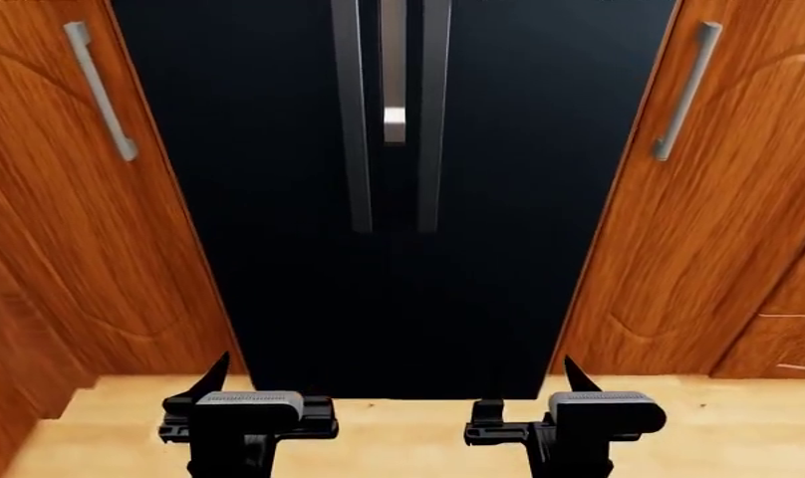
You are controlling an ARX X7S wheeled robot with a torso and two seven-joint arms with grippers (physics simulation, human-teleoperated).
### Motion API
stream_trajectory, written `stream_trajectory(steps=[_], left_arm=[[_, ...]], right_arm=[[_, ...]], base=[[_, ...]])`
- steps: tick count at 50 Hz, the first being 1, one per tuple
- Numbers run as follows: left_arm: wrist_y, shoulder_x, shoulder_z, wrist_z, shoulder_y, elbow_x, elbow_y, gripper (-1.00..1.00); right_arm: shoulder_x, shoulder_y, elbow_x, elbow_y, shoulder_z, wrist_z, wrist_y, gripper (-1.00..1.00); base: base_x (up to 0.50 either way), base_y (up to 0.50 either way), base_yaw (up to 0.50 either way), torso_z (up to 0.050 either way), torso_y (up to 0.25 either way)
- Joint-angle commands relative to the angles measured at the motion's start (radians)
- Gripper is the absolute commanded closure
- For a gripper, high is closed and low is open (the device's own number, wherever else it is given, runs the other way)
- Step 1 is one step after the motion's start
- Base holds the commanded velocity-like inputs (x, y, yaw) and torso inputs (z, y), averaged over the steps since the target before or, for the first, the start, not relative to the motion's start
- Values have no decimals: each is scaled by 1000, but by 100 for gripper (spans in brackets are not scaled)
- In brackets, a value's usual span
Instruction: Open the fridge door
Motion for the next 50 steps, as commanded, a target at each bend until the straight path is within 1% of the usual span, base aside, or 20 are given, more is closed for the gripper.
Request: stream_trajectory(steps=[1,15,50], left_arm=[[5,-14,13,-12,0,-12,1,-100],[24,-32,22,-16,4,-28,-8,-100],[31,-55,52,-38,4,-45,-6,-100]], right_arm=[[11,2,7,1,-14,17,1,-100],[23,5,10,1,-31,33,0,-100],[45,9,29,3,-57,67,3,-100]], base=[[266,0,0,0,0],[257,0,0,0,0],[103,0,0,0,0]])
